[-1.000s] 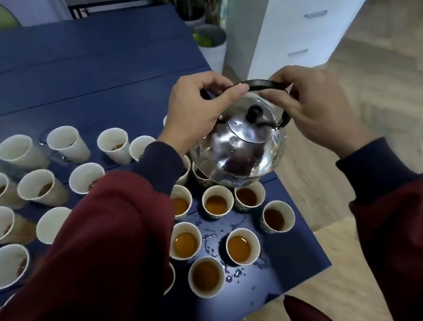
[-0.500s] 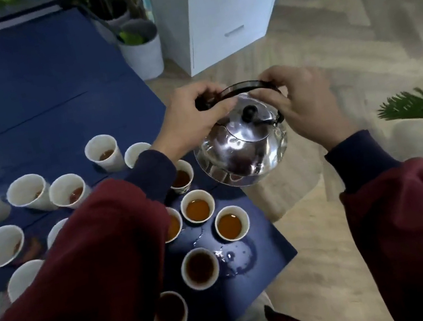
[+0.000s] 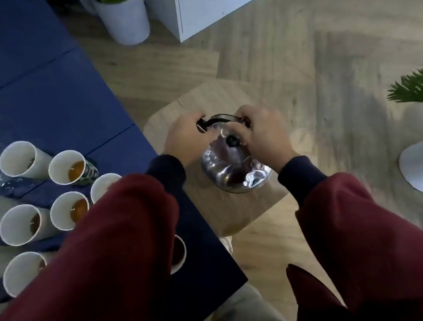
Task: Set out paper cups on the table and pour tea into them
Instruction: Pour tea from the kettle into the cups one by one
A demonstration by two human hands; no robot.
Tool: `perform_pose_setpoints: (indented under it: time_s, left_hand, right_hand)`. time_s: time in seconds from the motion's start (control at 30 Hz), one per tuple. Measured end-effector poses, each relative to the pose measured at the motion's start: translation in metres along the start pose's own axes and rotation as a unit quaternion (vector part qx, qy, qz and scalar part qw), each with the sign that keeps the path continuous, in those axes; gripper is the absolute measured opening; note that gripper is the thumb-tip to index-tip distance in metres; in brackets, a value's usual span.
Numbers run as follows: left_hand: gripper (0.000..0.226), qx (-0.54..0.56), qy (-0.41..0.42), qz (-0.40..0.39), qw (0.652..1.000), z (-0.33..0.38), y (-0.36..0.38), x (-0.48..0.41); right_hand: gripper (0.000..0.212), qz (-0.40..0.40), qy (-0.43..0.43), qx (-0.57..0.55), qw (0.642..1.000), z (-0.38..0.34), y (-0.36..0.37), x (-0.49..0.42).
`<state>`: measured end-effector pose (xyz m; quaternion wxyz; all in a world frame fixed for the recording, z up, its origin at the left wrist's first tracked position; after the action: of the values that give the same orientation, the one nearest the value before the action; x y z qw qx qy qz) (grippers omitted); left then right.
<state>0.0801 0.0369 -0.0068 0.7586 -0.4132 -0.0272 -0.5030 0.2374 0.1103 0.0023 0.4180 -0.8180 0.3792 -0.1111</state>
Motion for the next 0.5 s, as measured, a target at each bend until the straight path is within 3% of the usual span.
perform_pose_setpoints:
  time_s: [0.1, 0.17, 0.37, 0.5]
  left_hand:
    - [0.070, -0.027, -0.037, -0.005, 0.999, -0.004, 0.016, -0.006]
    - [0.080, -0.024, -0.047, -0.014, 0.999, -0.009, 0.026, -0.010]
    - [0.055, -0.042, -0.075, -0.044, 0.995, -0.020, 0.050, -0.017]
    - [0.046, -0.058, -0.068, -0.029, 0.996, -0.020, 0.060, -0.016]
  right_hand:
    - [0.021, 0.008, 0.051, -0.057, 0.997, 0.017, 0.012, -0.002]
    - [0.022, 0.005, 0.080, -0.103, 0.991, 0.025, 0.019, -0.003]
    - [0.026, 0.018, 0.108, -0.182, 0.977, 0.044, 0.034, 0.002]
    - [0.023, 0.024, 0.066, -0.121, 0.990, 0.060, 0.039, 0.006]
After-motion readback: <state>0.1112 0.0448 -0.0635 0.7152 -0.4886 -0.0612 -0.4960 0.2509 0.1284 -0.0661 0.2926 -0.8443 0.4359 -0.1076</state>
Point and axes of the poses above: each hand's wrist, its own x-axis away from the middle knuckle, its own y-axis out of the palm, z = x × y, the point moved 1 cm from there along -x, towards the middle knuckle, and after that the axes turned 14 degrees about -y, right-handed, at the moved point
